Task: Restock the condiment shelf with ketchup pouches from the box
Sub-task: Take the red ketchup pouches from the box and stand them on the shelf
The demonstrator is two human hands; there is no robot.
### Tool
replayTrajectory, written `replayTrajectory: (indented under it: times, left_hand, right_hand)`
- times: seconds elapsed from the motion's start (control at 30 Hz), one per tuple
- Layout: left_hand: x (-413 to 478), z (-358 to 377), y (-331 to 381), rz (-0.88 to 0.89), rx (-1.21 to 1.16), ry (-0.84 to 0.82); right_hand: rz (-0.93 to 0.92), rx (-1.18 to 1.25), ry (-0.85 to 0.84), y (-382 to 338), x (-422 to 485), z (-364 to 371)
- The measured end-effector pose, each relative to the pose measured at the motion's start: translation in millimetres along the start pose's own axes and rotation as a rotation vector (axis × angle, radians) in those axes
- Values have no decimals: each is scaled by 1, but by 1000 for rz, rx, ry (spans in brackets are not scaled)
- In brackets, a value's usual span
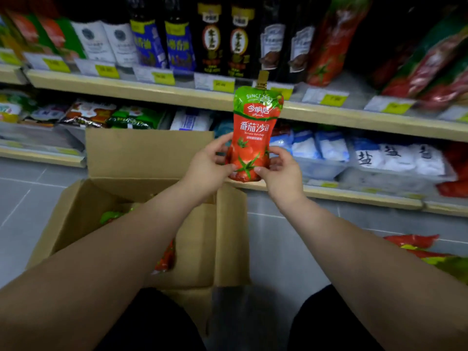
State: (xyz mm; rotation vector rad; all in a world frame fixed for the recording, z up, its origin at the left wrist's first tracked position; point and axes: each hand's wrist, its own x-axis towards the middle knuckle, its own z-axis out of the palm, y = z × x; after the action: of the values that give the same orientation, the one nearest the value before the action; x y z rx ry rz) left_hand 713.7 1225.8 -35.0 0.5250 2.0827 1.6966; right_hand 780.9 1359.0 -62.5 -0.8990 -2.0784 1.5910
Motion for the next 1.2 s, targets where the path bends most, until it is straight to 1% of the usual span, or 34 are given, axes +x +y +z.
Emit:
replayTrajectory:
  times: [0.17, 0.27, 0.33, 0.43, 0.57, 0.7, 0.9, 1.07, 1.2]
  left_hand:
    - [37, 61, 47, 212, 79, -36]
    - [61, 91, 67, 281, 78, -60]
    - [77, 108, 78, 312, 80, -77]
    - [101, 133, 91, 387, 190, -55]
    - [131, 159, 107, 440, 262, -41]
    - [157, 179, 114, 423, 291, -85]
    - [183, 199, 103, 366, 343, -54]
    - [197, 205, 101, 325, 438, -68]
    - [200, 208, 102, 290, 575, -107]
  right_hand:
    - [-132, -17, 196, -17, 39, -66]
    - [-186, -2, 283, -30, 64, -96]
    - [-230, -27, 324, -38, 78, -113]
    - [-288, -43, 362, -46, 103, -139]
    - [-348, -70, 398, -53, 135, -160]
    - [-370, -147, 431, -53, 165, -173]
    - [-358, -287, 387, -43, 191, -181]
    - [-338, -511, 438, -37, 199, -180]
    - [-313, -640, 453, -36, 201, -180]
